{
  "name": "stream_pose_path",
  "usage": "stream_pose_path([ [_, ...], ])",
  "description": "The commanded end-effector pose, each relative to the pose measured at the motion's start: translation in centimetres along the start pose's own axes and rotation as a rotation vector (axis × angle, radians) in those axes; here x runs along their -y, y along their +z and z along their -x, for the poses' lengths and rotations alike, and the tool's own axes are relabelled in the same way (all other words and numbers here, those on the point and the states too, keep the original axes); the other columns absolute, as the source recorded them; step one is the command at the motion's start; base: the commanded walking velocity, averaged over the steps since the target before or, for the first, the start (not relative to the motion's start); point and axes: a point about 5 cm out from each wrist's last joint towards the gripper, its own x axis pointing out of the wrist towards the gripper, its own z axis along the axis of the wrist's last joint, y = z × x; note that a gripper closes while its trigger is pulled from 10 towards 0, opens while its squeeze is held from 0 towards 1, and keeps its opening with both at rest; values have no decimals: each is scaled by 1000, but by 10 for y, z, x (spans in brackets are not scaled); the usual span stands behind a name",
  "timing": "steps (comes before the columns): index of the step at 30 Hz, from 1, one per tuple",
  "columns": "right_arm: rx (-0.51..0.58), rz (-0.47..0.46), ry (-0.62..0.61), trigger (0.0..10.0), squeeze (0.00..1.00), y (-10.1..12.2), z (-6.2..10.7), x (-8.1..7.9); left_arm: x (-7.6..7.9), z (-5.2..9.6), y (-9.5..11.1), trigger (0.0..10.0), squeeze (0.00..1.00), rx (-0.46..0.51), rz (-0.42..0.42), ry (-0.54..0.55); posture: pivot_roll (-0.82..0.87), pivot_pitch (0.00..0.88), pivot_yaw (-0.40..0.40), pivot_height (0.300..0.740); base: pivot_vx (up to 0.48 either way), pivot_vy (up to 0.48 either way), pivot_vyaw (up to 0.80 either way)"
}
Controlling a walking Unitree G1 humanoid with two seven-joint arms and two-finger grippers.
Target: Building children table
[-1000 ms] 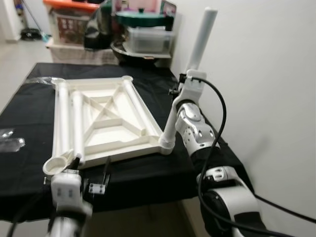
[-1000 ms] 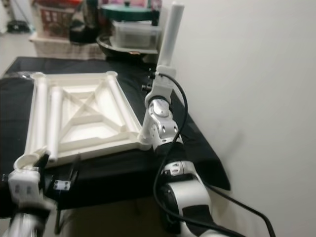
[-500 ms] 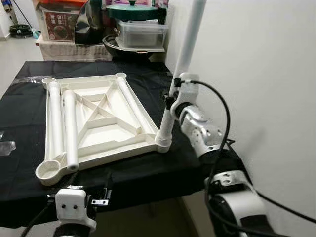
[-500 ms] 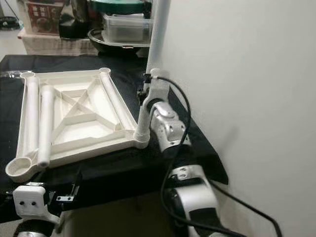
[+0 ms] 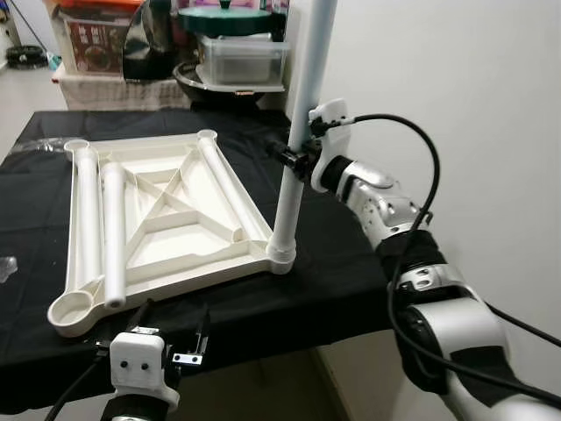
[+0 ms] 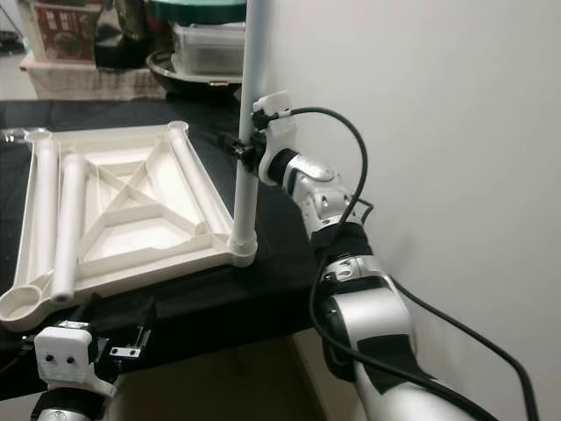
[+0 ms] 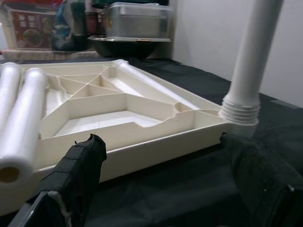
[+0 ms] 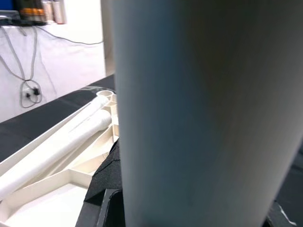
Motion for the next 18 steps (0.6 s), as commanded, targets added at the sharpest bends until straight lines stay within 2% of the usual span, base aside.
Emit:
stream_pose_path([
  [1,-111,-57,-178,0,0,-28,-1,4,2,1,-1,10000,0,-16,-8,-16,143,0,-126,740,0,0,0],
  [2,-78,-126,-447,0,0,-32,4,18,1,1,-1,10000,0,-18,-8,-14,140,0,-121,740,0,0,0],
  [3,-78,-126,-447,0,0,-32,4,18,1,1,-1,10000,0,-18,-8,-14,140,0,-121,740,0,0,0],
  [4,-75,-173,-646,0,0,-42,11,22,2,1,-1,10000,0,-20,-8,-14,138,0,-118,740,0,0,0],
  [5,-87,-229,-734,0,0,-58,12,8,1,1,-1,10000,0,-23,-10,-17,139,0,-111,740,0,0,0],
  [6,-87,-229,-734,0,0,-58,12,8,1,1,-1,10000,0,-23,-10,-17,139,0,-111,740,0,0,0],
  [7,-94,-262,-755,0,0,-66,12,-4,1,1,-1,10000,0,-25,-11,-19,139,0,-111,740,0,0,0],
  [8,-97,-299,-664,4118,0,-69,5,-40,2,1,-1,10000,0,-29,-11,-30,135,0,-105,740,0,0,0],
  [9,-93,-292,-593,10000,0,-66,0,-51,2,0,-1,10000,0,-31,-9,-36,135,0,-105,740,0,0,0],
  [11,-82,-292,-495,10000,0,-60,-5,-62,3,-1,-2,10000,0,-34,-4,-44,124,0,-98,740,0,0,0],
  [15,-41,-290,-446,10000,0,-51,-5,-60,5,-1,-2,10000,0,-37,4,-49,119,0,-104,740,0,0,0],
  [16,0,-263,-423,10000,1000,-41,-3,-51,6,-2,-3,10000,0,-38,9,-50,118,0,-107,740,0,0,0],
  [17,0,-263,-423,10000,1000,-41,-3,-51,6,-2,-3,10000,0,-38,9,-50,118,0,-107,740,0,0,0],
  [18,28,-245,-416,10000,1000,-33,-3,-42,6,-2,-3,10000,0,-39,13,-51,117,0,-110,740,0,0,0],
])
